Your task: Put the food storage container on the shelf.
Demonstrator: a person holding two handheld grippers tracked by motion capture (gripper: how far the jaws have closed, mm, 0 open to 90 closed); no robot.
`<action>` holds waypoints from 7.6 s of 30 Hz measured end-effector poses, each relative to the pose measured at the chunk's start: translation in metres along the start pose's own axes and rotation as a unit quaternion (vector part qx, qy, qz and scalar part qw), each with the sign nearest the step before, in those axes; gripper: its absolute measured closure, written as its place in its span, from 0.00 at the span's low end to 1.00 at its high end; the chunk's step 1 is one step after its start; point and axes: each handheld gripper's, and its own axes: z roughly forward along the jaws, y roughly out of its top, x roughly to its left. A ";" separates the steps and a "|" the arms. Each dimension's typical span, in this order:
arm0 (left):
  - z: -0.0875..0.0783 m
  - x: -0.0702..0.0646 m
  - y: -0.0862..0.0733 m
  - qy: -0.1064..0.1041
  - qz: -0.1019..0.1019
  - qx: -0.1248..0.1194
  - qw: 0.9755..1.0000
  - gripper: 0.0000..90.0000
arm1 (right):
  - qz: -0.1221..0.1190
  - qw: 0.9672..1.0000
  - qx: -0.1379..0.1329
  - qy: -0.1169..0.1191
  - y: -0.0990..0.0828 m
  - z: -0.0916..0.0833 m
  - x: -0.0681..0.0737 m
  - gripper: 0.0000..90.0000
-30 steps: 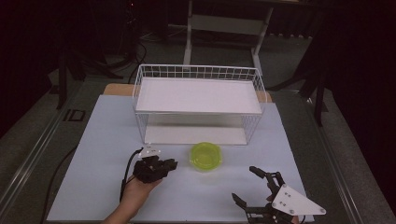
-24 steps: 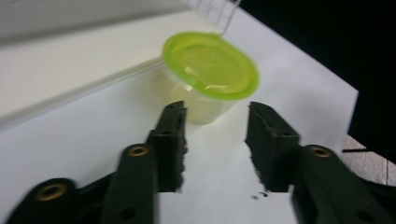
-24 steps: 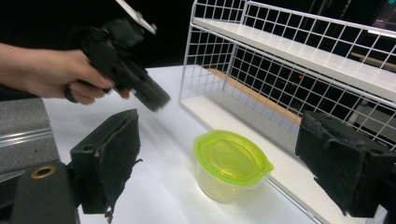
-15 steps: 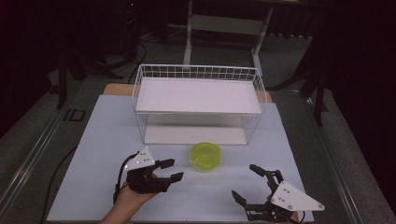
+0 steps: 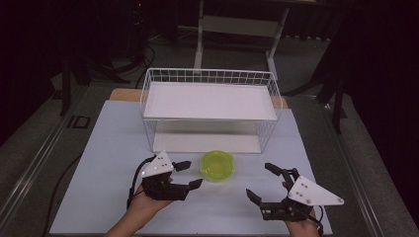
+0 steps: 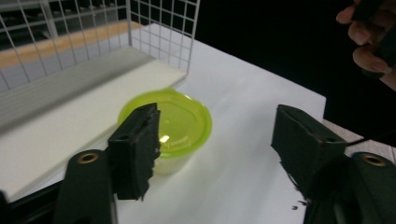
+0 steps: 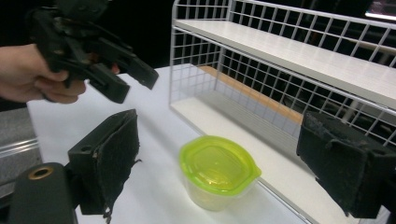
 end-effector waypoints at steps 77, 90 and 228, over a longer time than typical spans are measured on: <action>0.075 0.037 -0.031 0.064 -0.224 0.081 0.969 0.90 | 0.295 0.929 0.221 -0.022 -0.053 0.121 -0.050 0.89; 0.039 0.021 0.013 0.069 -0.203 0.057 0.975 0.91 | 0.249 0.954 0.168 -0.022 -0.005 0.102 -0.038 0.89; -0.021 0.040 0.097 0.186 -0.058 -0.132 0.972 0.02 | 0.291 0.940 0.178 -0.022 0.106 0.174 -0.105 1.00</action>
